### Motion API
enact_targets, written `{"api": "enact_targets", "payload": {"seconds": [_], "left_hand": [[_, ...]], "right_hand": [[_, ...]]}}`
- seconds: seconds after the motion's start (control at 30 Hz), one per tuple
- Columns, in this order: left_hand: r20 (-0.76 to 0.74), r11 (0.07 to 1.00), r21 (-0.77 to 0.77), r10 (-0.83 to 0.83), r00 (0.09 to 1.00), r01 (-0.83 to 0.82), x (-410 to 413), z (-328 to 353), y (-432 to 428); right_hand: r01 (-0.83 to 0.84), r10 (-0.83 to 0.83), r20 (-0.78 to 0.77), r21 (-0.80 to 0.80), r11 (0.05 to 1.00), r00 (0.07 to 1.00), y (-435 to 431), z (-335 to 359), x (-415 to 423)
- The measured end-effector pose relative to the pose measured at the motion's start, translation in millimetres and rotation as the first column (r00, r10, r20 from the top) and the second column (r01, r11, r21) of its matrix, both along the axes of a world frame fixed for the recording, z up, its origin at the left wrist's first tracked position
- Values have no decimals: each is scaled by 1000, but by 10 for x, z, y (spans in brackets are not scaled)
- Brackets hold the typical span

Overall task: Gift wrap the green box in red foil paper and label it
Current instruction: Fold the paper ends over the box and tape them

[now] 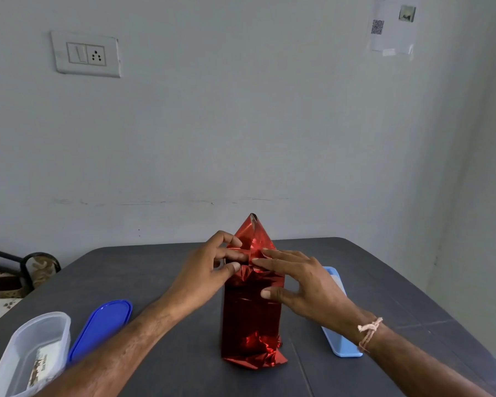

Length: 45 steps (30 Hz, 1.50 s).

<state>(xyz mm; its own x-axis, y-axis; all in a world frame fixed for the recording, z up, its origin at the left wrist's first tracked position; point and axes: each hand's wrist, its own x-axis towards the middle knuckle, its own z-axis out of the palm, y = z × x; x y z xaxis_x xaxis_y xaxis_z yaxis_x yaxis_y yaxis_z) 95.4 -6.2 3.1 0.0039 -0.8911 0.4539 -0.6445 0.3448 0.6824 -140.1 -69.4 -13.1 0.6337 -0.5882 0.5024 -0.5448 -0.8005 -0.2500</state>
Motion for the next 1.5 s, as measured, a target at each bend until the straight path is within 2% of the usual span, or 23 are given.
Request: {"api": "enact_targets", "payload": {"seconds": [0.27,0.37,0.5,0.63,0.73,0.83,1.03,1.2,1.5], "left_hand": [[-95,999,32,5,995,-2,27,30,-50],[-121,998,62,11,993,-4,50,49,-31],[-174,992,123,-3,985,25,64,93,-39],[-223,986,159,-19,975,55,57,127,-53],[-247,985,160,-20,969,62,45,132,-44],[-249,984,160,-33,968,75,53,133,-36],[-233,986,144,-45,971,80,60,126,-45],[-236,988,133,-40,971,73,43,120,-68],[-273,985,147,-53,961,96,47,150,-125]], "right_hand": [[12,38,279,-175,985,960,92,-44,229],[-60,105,397,-125,990,912,121,-97,232],[-122,99,498,13,992,861,173,-86,174],[-95,41,459,95,991,888,229,-5,160],[-66,26,458,72,995,889,225,18,225],[-81,58,506,24,996,861,224,31,285],[-138,99,568,26,990,817,268,78,271],[-113,69,526,52,992,847,295,112,243],[-142,101,562,30,989,821,357,64,276]]}}
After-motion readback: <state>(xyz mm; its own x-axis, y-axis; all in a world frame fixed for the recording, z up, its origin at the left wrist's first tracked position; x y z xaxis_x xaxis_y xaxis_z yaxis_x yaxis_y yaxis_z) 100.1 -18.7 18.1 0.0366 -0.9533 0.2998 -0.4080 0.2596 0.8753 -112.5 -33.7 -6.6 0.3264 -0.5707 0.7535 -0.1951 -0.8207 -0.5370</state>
